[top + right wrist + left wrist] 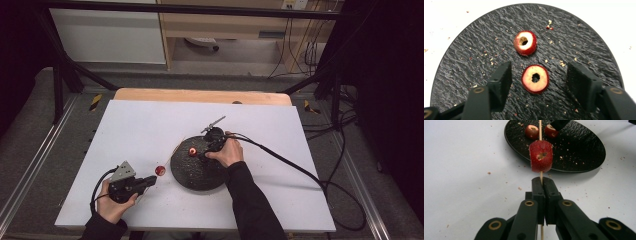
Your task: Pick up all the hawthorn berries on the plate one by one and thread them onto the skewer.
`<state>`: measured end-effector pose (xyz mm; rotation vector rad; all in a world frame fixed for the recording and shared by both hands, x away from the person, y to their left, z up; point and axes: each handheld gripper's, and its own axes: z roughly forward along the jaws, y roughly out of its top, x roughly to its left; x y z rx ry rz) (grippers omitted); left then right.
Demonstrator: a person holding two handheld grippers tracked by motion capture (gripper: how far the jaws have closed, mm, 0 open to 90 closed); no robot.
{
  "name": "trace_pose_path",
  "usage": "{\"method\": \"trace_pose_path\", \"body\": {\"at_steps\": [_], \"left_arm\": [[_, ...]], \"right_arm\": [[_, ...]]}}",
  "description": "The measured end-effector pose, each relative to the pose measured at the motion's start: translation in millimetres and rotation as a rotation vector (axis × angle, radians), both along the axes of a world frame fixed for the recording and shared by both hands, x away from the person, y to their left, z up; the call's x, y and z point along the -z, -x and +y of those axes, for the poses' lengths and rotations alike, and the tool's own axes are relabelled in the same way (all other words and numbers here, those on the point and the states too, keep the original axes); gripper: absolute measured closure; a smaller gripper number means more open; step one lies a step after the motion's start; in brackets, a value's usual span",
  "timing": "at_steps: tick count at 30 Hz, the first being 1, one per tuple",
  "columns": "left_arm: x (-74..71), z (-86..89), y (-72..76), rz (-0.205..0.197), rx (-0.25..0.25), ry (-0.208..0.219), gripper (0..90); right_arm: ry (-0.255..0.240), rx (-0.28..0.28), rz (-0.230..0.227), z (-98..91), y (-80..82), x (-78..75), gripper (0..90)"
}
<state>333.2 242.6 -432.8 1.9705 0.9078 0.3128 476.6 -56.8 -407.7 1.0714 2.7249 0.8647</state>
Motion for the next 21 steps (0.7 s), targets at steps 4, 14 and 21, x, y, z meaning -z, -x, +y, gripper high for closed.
{"method": "trace_pose_path", "body": {"at_steps": [4, 14, 21], "left_arm": [[0.1, -0.4, 0.1, 0.001, 0.003, -0.003, 88.4], [0.3, -0.7, -0.1, 0.003, 0.004, -0.004, 88.4], [0.4, -0.7, -0.3, 0.004, 0.005, -0.004, 88.4]], "right_arm": [[-0.002, 0.001, 0.018, 1.4, -0.7, 1.8, 44.4], [0.011, -0.002, 0.044, 2.0, -2.7, 4.6, 55.8], [0.015, -0.008, 0.072, 2.7, -3.7, 6.5, 58.9]]}}
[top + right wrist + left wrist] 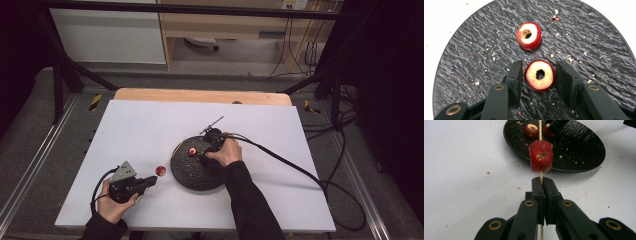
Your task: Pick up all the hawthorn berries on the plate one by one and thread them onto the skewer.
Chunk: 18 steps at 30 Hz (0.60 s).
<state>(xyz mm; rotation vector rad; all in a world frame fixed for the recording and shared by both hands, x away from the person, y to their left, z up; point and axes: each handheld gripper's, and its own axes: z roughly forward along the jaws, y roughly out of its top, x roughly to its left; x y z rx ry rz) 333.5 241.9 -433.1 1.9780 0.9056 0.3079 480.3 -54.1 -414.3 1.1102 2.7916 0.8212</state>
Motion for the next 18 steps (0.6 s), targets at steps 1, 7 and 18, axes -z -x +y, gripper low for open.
{"method": "trace_pose_path", "body": {"at_steps": [1, 7, 18], "left_arm": [[0.0, 0.0, 0.0, 0.0, 0.0, 0.0, 88.4], [-0.2, -0.2, 0.0, 0.0, 0.0, 0.0, 88.4], [-0.5, -0.7, 0.2, -0.001, 0.001, 0.0, 88.4]], "right_arm": [[0.0, -0.001, 0.0, -0.1, -0.3, 0.2, 59.6], [-0.001, 0.006, 0.012, 0.0, -0.7, -0.1, 60.4], [0.0, 0.018, 0.017, -0.2, -1.4, -0.1, 61.1]]}}
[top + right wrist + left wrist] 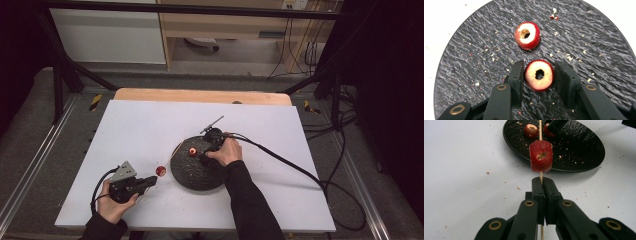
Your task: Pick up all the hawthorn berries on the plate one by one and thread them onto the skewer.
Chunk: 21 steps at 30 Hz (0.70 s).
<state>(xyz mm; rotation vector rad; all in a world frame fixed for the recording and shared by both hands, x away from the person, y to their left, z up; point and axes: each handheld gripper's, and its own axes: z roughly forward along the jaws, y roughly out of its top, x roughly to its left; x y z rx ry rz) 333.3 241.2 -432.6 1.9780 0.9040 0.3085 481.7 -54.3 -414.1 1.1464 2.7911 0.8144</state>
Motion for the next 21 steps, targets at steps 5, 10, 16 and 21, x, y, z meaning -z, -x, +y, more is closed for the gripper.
{"method": "trace_pose_path", "body": {"at_steps": [5, 10, 16, 21], "left_arm": [[-0.2, -0.2, 0.2, -0.001, 0.001, -0.003, 88.4], [-0.7, -0.5, 0.8, -0.004, 0.0, -0.001, 88.4], [-0.8, -1.3, 1.3, -0.007, 0.003, -0.004, 88.4], [-0.5, -2.4, 1.5, -0.005, 0.003, -0.007, 88.4]], "right_arm": [[-0.03, 0.022, -0.004, -1.9, 3.6, -8.1, 61.4], [-0.06, 0.044, -0.009, -5.0, 7.5, -16.1, 61.4], [-0.12, 0.084, -0.035, -10.8, 15.8, -26.5, 61.4], [-0.2, 0.111, -0.055, -21.9, 24.2, -28.4, 61.5]]}}
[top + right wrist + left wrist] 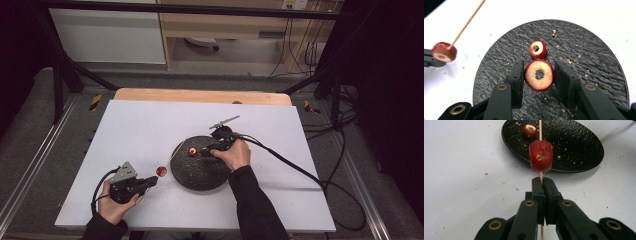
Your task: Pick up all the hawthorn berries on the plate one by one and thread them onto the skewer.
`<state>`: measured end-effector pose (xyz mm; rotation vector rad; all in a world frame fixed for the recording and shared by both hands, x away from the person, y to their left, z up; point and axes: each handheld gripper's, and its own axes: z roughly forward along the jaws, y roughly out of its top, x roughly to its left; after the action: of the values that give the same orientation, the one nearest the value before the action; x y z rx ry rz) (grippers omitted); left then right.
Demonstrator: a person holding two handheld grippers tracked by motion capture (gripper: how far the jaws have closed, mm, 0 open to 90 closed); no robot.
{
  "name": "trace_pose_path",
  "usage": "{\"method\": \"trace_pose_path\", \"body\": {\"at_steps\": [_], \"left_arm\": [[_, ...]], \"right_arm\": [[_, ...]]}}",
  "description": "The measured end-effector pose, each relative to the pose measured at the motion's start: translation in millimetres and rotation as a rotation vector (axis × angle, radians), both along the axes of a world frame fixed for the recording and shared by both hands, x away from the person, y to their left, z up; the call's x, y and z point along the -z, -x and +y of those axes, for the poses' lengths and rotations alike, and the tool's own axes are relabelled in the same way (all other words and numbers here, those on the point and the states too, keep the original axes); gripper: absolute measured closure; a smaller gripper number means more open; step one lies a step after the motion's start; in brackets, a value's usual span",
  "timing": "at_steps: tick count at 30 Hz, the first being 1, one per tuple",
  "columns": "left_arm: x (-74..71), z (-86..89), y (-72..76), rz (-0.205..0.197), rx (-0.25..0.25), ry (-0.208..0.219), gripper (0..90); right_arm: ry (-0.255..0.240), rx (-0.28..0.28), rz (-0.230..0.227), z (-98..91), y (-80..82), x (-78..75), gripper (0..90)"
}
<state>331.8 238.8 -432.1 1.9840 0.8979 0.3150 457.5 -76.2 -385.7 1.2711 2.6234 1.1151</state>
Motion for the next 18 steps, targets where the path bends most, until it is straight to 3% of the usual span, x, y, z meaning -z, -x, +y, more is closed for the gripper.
{"method": "trace_pose_path", "body": {"at_steps": [4, 5, 8, 12, 18], "left_arm": [[0.3, -1.5, 0.2, -0.001, 0.003, -0.004, 88.4], [0.5, -2.2, 0.4, 0.0, 0.004, -0.005, 88.4], [0.7, -3.6, 0.8, -0.001, 0.008, -0.008, 88.4], [0.9, -5.0, 1.3, -0.002, 0.012, -0.009, 88.4], [0.6, -7.7, 2.4, -0.006, 0.018, -0.009, 88.4]], "right_arm": [[-0.093, 0.024, -0.033, -13.3, 10.6, 2.6, 61.5], [-0.093, 0.024, -0.033, -13.3, 10.6, 2.6, 61.5], [-0.155, 0.044, -0.059, -19.8, 17.9, 5.2, 61.5], [-0.257, 0.079, -0.088, -28.1, 28.2, 10.6, 61.5], [-0.363, 0.13, -0.114, -38.0, 39.9, 18.1, 61.5]]}}
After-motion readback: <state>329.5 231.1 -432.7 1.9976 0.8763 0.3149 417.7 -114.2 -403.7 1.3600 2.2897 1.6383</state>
